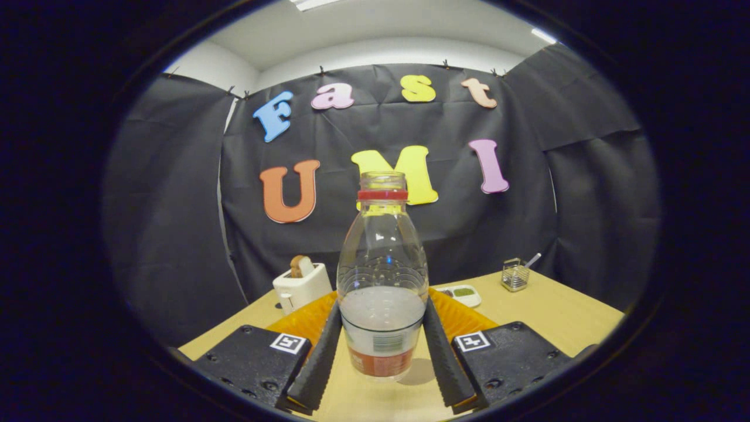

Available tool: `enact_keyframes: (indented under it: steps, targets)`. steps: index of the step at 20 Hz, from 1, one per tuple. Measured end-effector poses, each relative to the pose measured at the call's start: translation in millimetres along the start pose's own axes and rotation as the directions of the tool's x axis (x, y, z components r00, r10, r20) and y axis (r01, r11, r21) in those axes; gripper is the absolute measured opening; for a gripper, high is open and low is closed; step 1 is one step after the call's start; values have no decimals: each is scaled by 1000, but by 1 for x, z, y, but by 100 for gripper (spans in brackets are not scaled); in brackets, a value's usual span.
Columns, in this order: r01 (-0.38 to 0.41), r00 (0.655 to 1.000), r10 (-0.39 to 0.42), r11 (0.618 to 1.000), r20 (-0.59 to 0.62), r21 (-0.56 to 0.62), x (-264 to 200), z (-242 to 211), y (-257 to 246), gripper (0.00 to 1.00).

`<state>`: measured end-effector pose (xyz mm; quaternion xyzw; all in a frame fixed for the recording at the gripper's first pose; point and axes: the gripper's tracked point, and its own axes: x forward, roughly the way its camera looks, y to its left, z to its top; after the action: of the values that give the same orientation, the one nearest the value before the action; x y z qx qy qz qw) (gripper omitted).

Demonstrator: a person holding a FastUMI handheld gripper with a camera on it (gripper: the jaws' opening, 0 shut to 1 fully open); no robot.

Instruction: Take the bottle from table, then pour the juice into the cup, finally place the bottle on the coaster

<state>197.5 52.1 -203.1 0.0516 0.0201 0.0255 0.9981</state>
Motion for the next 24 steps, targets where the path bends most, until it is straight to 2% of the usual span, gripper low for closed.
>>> enact_keyframes:
  steps: [8,14,18,24]
  targets:
    - [46,996,-54,994,-73,-98,53,-77,-16,79]
    - [60,991,-73,991,-114,-116,82,-123,-37,79]
    - [63,990,-75,993,-120,-102,88,-138,-49,79]
    - [72,991,-88,986,-99,-151,87,-141,-56,82]
